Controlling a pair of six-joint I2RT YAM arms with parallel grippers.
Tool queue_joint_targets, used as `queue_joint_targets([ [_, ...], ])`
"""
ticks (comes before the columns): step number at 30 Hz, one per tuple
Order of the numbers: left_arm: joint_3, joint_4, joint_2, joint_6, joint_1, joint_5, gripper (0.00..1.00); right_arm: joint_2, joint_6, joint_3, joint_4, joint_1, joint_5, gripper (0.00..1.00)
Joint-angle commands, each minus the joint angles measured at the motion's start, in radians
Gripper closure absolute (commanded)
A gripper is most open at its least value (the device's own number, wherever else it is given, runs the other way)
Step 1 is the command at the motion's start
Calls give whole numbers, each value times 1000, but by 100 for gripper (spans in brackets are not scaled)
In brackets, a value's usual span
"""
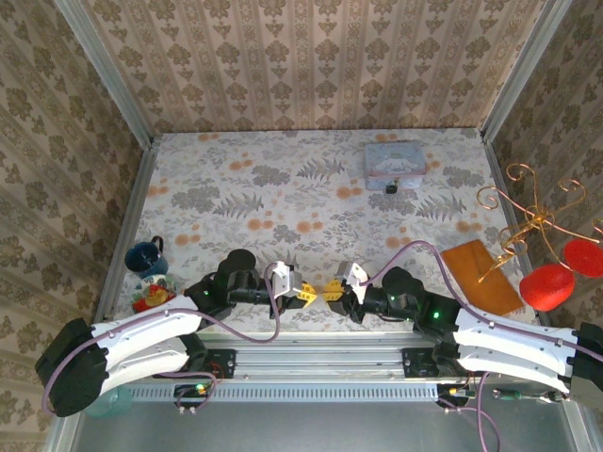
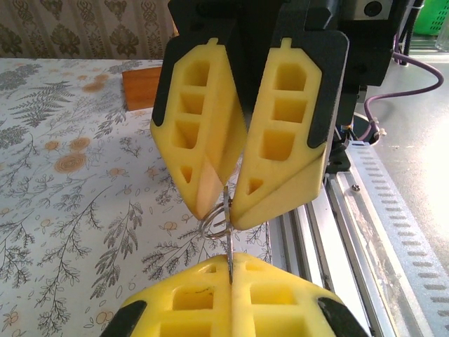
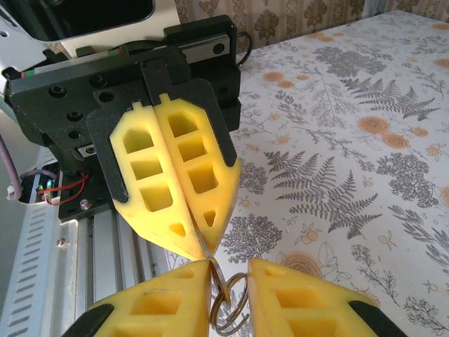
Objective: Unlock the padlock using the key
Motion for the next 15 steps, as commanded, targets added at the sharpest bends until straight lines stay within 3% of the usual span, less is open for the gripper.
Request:
queue_joint_targets([
  [1,32,0,-5,25,-10,40,100,4,0,-11,22,-5,8,81],
  [14,33,-3,-8,25,-9,31,100,-21,9,2,-29,-5,84,100],
  [15,31,-1,-10,22,-10,23,96,-27,12,9,-46,-5,104,100],
])
